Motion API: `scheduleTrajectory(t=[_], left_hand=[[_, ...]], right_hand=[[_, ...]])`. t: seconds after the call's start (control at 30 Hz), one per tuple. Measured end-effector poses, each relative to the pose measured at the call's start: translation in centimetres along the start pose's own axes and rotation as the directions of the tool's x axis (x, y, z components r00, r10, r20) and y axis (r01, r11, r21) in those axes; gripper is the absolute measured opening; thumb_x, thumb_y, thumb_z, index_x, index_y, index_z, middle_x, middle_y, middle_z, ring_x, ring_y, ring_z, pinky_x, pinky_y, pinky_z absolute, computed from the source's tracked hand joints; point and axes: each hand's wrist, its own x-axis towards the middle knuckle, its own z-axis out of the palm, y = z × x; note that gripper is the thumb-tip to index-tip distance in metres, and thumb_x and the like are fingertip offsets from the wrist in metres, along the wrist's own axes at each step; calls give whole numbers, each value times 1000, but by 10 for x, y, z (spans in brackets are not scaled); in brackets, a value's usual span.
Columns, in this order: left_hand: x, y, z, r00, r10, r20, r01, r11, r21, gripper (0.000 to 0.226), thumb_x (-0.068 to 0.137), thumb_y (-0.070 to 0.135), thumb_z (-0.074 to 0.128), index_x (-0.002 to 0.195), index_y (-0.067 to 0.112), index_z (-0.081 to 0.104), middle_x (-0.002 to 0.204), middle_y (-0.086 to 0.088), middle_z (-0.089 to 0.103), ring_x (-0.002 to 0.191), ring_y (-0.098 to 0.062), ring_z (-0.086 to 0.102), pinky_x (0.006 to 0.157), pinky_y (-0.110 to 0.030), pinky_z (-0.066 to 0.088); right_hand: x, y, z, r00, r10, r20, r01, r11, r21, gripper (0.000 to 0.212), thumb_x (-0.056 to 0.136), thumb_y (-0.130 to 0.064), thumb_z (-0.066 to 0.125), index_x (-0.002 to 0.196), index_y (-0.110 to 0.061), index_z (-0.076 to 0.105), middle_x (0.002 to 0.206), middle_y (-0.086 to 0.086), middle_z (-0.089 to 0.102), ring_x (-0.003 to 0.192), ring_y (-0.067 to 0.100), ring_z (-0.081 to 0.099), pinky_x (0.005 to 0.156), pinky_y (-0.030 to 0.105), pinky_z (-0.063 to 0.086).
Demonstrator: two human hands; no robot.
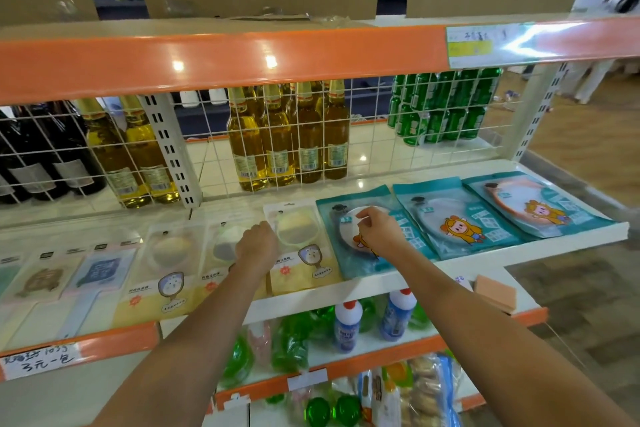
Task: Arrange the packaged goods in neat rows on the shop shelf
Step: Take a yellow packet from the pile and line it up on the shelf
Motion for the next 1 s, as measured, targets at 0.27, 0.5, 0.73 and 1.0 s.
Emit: scheduleTrajectory(t=[0.27, 0.5, 0.73, 1.0], left_hand=[[-1, 5, 0, 1000, -4, 12, 4, 998, 55, 44, 100, 12, 36, 143, 7, 29, 139, -13, 39, 126, -28, 42, 96, -37, 42], [-7, -1, 3, 999, 46, 12, -47, 994, 97, 33, 97, 10, 40, 129, 7, 44, 131, -13, 42, 120, -27, 44, 90, -36, 44], [-12, -4, -9, 995, 67, -72, -68, 998, -3, 37, 97, 18, 45, 133, 11, 43, 130, -11, 38, 118, -27, 44, 86, -36, 45], [-21, -5, -32, 972, 191, -133, -193, 981, -2, 40, 100, 33, 36, 136, 16, 45, 135, -11, 43, 124, -30, 40, 97, -42, 39]], right_hand=[[-12, 3, 2, 1000, 5, 9, -5, 998, -65, 36, 97, -17, 46, 134, -17, 43, 119, 17, 56, 97, 26, 55, 84, 33, 51], [-14, 1, 4, 1000, 7, 6, -6, 995, -101, 35, 98, -18, 44, 133, -18, 44, 117, 16, 58, 102, 28, 57, 86, 35, 50], [-17, -12, 13, 998, -52, 27, 57, 976, -210, 35, 99, -19, 38, 131, -16, 49, 121, 13, 58, 106, 27, 55, 94, 37, 47], [-17, -47, 28, 979, -203, -1, 193, 931, -309, 33, 96, -18, 42, 128, -13, 49, 129, 11, 52, 118, 28, 45, 96, 40, 39]])
